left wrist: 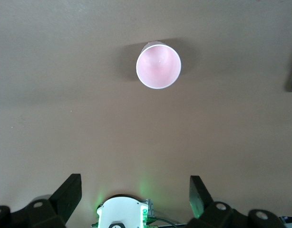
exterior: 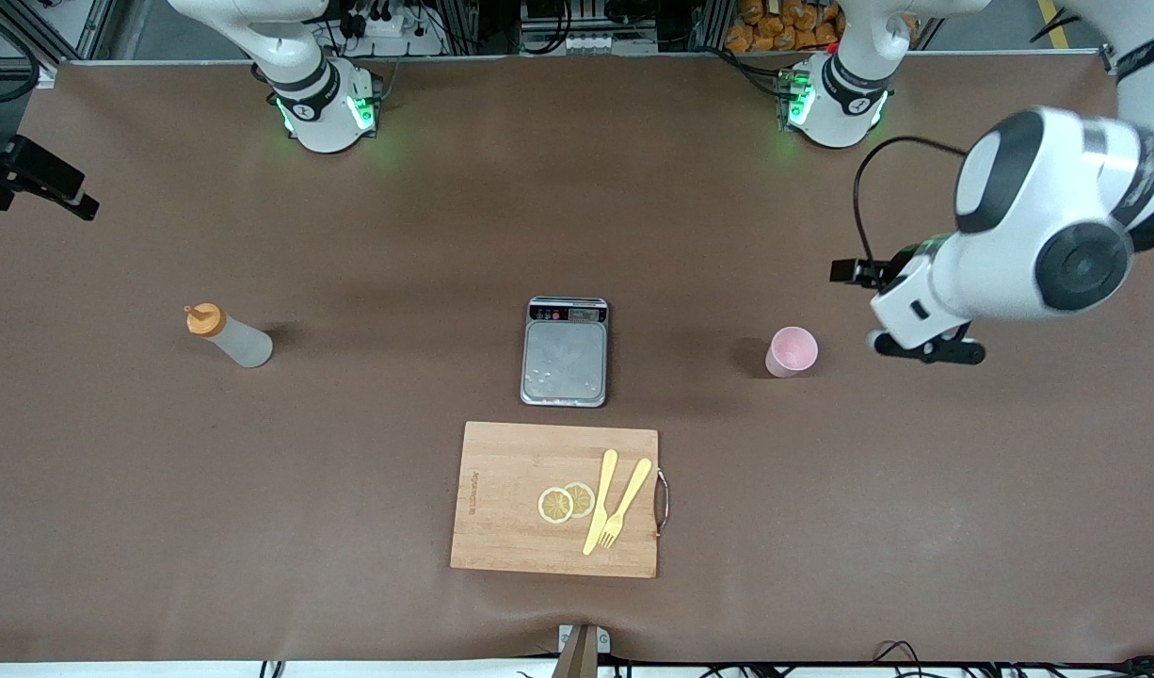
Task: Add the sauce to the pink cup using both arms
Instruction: 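Lower the left gripper around the pink cup and close it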
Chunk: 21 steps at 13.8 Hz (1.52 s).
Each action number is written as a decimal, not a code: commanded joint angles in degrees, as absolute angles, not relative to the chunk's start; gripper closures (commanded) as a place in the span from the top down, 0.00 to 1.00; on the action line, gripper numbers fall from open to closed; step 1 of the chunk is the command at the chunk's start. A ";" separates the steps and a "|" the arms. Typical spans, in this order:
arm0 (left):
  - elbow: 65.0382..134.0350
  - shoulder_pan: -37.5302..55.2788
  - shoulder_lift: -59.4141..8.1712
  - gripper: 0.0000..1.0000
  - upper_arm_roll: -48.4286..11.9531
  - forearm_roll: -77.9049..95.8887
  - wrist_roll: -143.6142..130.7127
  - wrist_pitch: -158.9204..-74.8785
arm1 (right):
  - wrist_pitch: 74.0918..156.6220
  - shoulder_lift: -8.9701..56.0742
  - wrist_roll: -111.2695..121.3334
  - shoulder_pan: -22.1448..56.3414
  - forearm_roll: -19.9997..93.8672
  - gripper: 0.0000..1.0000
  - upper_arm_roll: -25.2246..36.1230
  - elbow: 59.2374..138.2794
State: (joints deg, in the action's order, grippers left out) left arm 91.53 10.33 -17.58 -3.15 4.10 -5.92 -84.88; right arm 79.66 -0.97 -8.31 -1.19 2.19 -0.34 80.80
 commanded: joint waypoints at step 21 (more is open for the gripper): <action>122.61 8.97 -14.14 1.00 -5.19 3.52 -6.07 -132.27 | 77.26 11.24 -8.61 -20.20 -1.23 1.00 -0.62 80.86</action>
State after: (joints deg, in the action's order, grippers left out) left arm 120.30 9.90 -14.80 -4.94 4.10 -6.52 -129.69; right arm 78.39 9.95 -8.37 -16.49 -2.22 0.25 81.10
